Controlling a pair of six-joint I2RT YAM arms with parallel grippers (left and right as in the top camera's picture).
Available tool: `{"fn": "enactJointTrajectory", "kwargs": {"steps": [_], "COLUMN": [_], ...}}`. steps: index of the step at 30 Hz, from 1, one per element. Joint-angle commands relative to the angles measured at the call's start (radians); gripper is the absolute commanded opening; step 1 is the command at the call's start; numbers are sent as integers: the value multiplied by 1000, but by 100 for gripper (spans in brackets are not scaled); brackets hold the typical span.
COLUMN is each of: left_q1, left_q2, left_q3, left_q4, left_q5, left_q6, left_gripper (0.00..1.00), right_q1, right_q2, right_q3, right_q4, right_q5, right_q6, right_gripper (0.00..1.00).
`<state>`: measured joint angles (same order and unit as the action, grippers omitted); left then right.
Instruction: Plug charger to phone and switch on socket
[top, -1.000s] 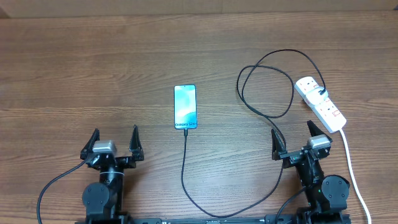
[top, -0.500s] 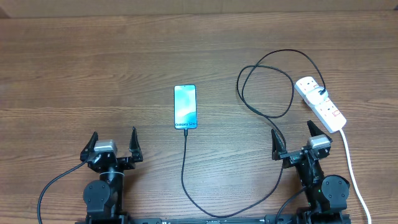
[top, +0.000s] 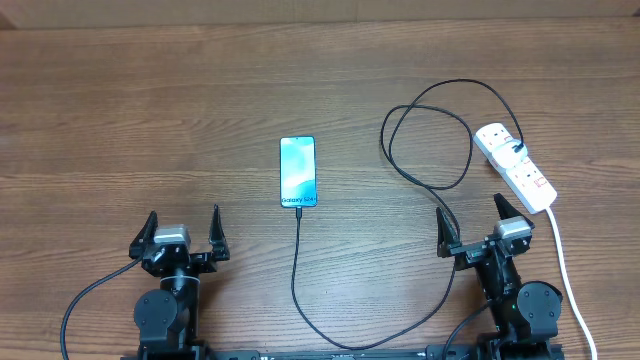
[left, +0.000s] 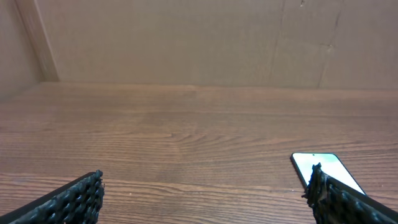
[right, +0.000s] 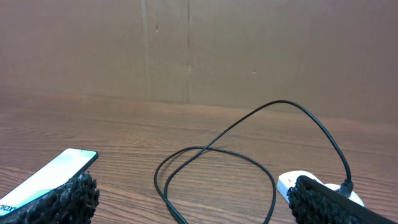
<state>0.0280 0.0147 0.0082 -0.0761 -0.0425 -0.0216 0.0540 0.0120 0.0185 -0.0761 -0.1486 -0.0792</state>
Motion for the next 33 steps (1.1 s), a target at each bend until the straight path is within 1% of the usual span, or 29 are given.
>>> {"fn": "enactJointTrajectory", "kwargs": {"steps": [1, 23, 29, 30, 33], "left_q1": [-2, -2, -2, -2, -2], "left_q2": [-11, -11, -11, -11, -11], "left_q3": [-3, -3, -3, -3, -3], "left_q4": [2, 2, 2, 2, 2], "left_q5": [-10, -9, -9, -10, -10], "left_q6": [22, 22, 22, 22, 22], "left_gripper": [100, 100, 100, 100, 100], "right_q1": [3, -1, -56, -58, -57], "right_q2": [-9, -9, -9, -9, -9], "right_q3": [-10, -10, -10, -10, -10], "right_q4": [3, 3, 3, 3, -3], "right_q5": [13, 13, 2, 4, 50], "right_q6": [3, 3, 4, 8, 95], "right_gripper": [100, 100, 100, 100, 100]}}
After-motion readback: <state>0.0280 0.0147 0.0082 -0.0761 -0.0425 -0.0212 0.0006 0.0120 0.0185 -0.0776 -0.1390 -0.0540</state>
